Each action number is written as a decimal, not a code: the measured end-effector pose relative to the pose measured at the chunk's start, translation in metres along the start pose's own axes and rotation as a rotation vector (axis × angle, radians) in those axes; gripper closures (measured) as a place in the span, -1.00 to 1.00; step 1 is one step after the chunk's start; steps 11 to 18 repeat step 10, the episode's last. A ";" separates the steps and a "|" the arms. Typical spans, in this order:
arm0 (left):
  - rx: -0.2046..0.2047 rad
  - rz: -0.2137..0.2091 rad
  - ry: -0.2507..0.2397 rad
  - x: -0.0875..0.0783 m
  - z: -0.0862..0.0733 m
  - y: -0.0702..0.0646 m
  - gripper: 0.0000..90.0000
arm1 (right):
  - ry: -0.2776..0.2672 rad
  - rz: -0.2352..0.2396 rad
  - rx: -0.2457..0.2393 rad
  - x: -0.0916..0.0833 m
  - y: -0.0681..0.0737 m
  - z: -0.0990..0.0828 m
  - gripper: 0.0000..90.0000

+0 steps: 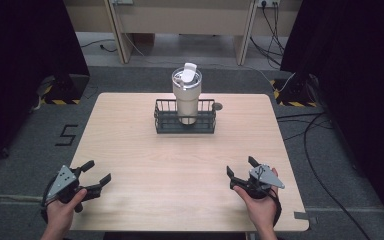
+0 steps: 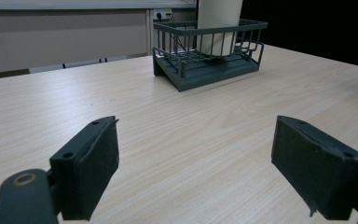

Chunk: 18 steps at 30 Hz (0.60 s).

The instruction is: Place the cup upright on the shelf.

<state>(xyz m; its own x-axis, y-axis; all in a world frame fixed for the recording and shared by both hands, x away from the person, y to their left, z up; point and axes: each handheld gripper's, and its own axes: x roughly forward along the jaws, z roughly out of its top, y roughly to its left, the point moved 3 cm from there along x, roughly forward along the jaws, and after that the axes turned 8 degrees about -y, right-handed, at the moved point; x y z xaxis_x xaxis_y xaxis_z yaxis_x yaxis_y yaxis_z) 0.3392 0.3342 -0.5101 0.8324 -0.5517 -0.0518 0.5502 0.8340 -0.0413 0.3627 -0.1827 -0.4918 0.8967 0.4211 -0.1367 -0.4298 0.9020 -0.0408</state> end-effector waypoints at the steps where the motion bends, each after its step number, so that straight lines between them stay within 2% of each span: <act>1: 0.001 0.000 0.000 0.000 0.000 0.000 -0.68 | 0.005 0.004 0.011 -0.001 0.001 0.000 -0.65; 18: 0.002 0.000 -0.002 0.000 0.001 0.001 -0.68 | -0.006 0.007 0.021 -0.002 0.001 0.000 -0.66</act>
